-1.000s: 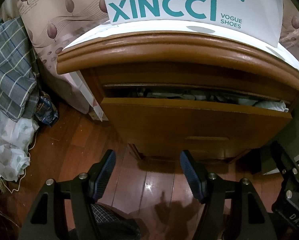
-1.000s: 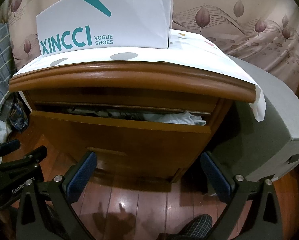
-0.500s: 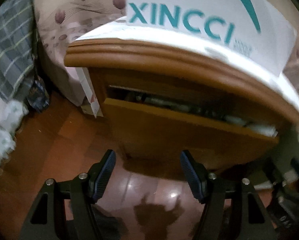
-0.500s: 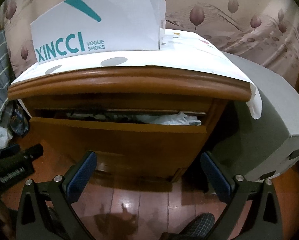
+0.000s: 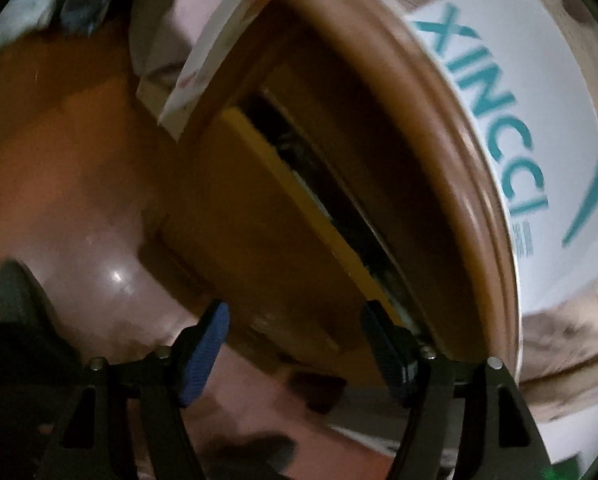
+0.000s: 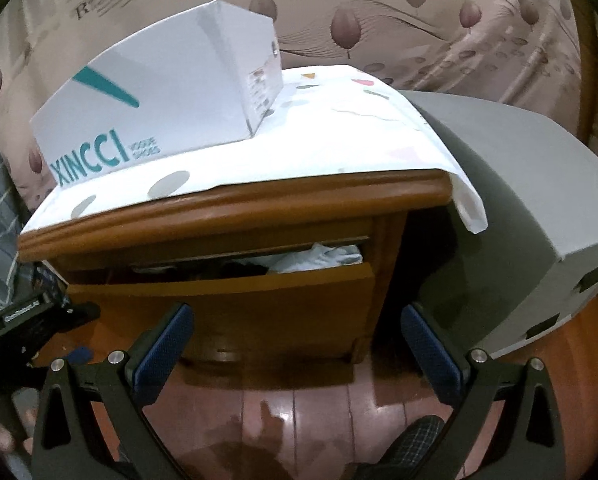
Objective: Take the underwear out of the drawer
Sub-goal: 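Hook the left tool on the drawer front and pull it open, then move the left tool over the red underwear in the drawer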
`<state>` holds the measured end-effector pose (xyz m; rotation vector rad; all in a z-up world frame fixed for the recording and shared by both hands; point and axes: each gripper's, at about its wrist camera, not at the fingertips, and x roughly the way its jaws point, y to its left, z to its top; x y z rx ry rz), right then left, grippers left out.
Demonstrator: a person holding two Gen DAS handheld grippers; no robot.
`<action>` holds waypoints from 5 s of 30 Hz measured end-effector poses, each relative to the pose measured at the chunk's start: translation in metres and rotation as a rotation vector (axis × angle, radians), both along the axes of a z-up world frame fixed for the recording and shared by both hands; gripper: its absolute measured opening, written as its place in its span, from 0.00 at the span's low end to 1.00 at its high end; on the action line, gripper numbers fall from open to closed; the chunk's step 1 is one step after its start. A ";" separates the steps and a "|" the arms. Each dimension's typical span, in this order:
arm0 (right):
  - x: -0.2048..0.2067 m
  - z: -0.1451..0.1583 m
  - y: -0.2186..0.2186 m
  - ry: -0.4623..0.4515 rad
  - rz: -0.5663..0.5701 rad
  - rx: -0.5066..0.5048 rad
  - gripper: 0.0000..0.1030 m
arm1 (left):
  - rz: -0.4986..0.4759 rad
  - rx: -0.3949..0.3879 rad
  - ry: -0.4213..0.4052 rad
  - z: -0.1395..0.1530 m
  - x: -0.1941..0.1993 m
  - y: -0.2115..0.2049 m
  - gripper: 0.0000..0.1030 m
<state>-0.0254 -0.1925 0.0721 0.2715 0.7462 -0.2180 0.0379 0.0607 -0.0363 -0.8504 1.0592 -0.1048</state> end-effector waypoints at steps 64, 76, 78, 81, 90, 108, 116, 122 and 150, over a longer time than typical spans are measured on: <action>-0.002 0.012 -0.021 -0.021 -0.001 0.097 1.00 | 0.180 -0.099 0.285 -0.071 -0.016 0.038 1.00; 0.001 0.012 -0.034 -0.021 -0.045 0.104 0.99 | 0.104 -0.023 0.311 -0.053 -0.048 0.048 1.00; 0.001 0.013 -0.036 -0.022 -0.052 0.110 1.00 | 0.098 -0.010 0.314 -0.050 -0.053 0.049 1.00; 0.000 0.013 -0.039 -0.024 -0.057 0.118 1.00 | 0.085 0.011 0.321 -0.050 -0.062 0.048 1.00; 0.004 0.011 -0.043 0.010 -0.047 0.120 1.00 | 0.049 0.046 0.352 -0.051 -0.074 0.053 1.00; 0.014 -0.001 -0.035 0.092 0.040 0.128 0.99 | -0.165 0.397 0.286 0.006 -0.061 0.016 0.99; 0.014 0.001 -0.036 0.098 0.034 0.131 0.99 | -0.422 0.504 0.139 0.055 -0.052 -0.010 0.99; 0.018 -0.004 -0.035 0.157 0.064 0.137 0.99 | -0.675 0.540 0.069 0.064 -0.022 -0.030 0.99; 0.031 -0.031 -0.024 0.311 0.122 0.100 0.99 | -1.047 0.643 0.295 -0.054 0.023 -0.070 0.98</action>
